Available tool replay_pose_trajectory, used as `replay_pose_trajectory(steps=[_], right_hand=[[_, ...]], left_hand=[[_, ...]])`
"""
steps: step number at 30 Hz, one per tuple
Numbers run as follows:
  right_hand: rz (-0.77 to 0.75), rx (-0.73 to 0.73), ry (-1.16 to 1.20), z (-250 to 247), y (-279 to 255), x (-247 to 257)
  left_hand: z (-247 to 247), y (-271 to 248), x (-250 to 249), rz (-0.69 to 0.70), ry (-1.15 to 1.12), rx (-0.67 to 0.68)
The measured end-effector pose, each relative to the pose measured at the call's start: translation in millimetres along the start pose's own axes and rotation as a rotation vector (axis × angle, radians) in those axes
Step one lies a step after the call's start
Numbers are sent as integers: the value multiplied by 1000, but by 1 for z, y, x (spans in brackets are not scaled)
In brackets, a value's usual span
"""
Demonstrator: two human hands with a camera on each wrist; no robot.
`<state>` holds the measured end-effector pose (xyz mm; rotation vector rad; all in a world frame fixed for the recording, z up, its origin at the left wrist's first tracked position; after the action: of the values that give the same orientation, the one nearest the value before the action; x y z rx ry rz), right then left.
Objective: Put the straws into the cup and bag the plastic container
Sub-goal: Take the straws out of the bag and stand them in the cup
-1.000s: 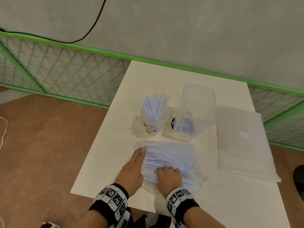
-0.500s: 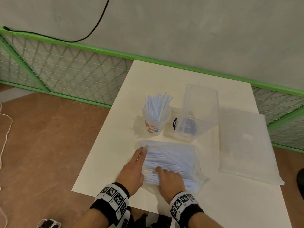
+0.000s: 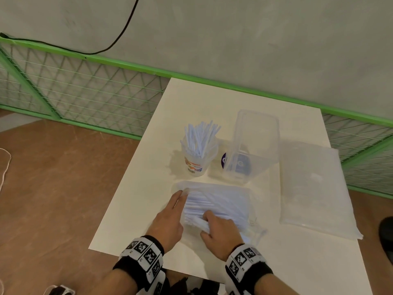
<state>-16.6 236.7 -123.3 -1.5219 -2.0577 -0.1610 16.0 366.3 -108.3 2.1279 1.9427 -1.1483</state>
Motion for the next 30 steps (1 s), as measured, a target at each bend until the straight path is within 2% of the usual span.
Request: replay_pose_trajectory(steps=[2,4,6,8,11,15,18,21,23,27,30], right_hand=[[7,-87,269,-15,-3,2],[69,-260,506,-37,-11,0],[128,-391,671,-55,-19,-1],[137,-443,758,-64,-24,-1],[172,-439,722,-61,-30,-14],[266,-337,640,-51,-36,-35],[318,-365,649,-68,-35,-37],[209,-449,641,-125,-22,-20],[112,-550,694,-181,-13,-3],[-83,-736,645,-288,9,37],[-109,-796,608,-320,43,46]], left_hand=[[-1,1,0,1,3,-7],[-1,2,-1,8,12,-11],[-2,3,-1,14,17,-14],[-3,3,-2,15,19,-19],[-4,3,-3,25,12,-31],[-3,2,-3,21,17,-36],[-3,3,-3,23,17,-31],[-4,4,-5,19,16,-33],[-4,4,-5,12,17,-29],[-4,4,-7,5,-14,-9],[-6,4,-10,13,-12,-14]])
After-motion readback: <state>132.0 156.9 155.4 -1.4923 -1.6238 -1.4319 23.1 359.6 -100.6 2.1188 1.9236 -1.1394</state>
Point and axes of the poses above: each hand's wrist, its own y-axis towards the middle knuckle, its own z-axis out of the palm, x = y × z, the point moved 10 cm from there along y, towards the middle knuckle, and after that the axes turned 10 degrees about -z, right-handed, at the moved point
